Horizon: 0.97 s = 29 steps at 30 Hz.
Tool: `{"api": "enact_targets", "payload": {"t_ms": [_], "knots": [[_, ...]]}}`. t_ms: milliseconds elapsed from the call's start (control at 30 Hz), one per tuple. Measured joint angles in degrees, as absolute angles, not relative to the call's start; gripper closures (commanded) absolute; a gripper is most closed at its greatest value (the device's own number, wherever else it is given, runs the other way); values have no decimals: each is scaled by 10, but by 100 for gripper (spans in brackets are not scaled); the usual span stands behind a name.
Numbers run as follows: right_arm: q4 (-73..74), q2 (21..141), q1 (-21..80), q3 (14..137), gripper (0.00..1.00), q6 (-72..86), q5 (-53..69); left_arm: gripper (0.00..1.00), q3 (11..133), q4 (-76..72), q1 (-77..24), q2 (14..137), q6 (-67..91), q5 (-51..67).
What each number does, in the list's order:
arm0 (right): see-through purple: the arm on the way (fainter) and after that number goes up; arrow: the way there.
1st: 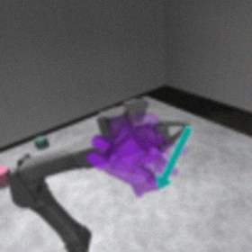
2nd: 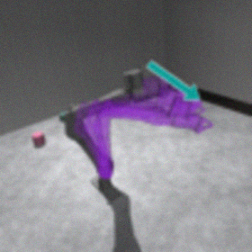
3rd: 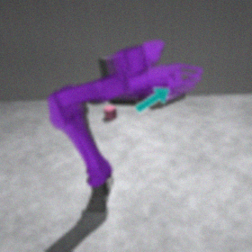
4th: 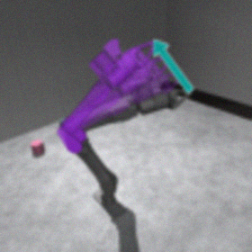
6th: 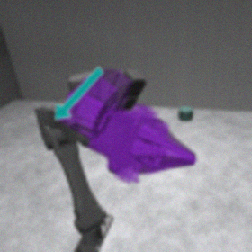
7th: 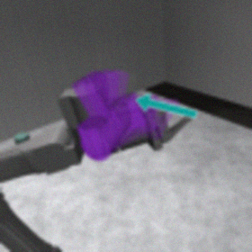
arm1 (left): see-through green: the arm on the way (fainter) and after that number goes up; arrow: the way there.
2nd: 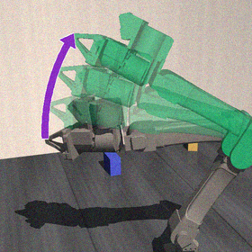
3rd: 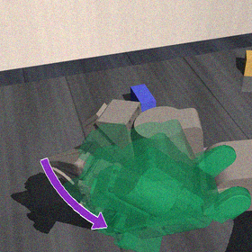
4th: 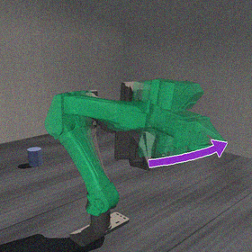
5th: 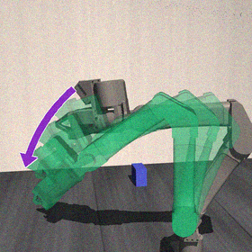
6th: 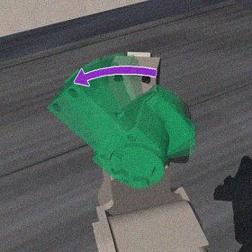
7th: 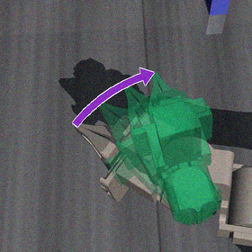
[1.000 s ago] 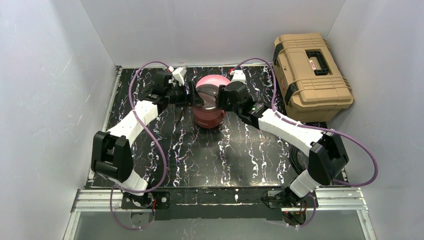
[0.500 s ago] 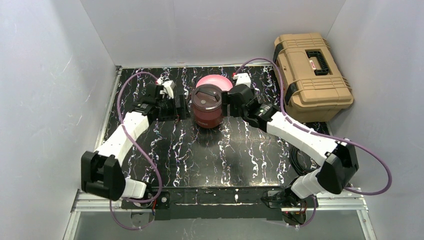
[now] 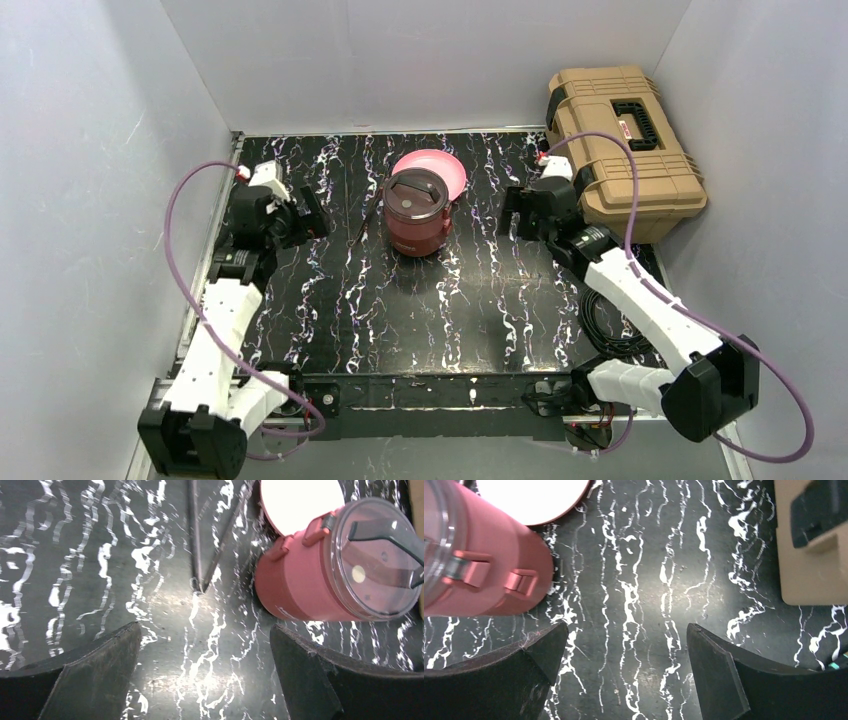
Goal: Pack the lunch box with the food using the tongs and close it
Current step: Reset both arms
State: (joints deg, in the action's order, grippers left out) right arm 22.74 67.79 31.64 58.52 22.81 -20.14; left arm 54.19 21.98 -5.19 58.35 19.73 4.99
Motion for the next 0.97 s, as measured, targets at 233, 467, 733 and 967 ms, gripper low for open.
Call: {"api": "enact_targets", "payload": {"t_ms": [233, 467, 733, 967], "knots": [[150, 571, 286, 474, 2, 206, -214, 1, 497, 189, -50, 443, 165, -59], [59, 465, 286, 411, 2, 147, -274, 1, 466, 163, -50, 374, 128, -103], [27, 433, 286, 402, 2, 109, -304, 1, 446, 156, -50, 369, 113, -111], [24, 421, 286, 395, 2, 101, -312, 1, 443, 151, -50, 359, 100, -105]]}}
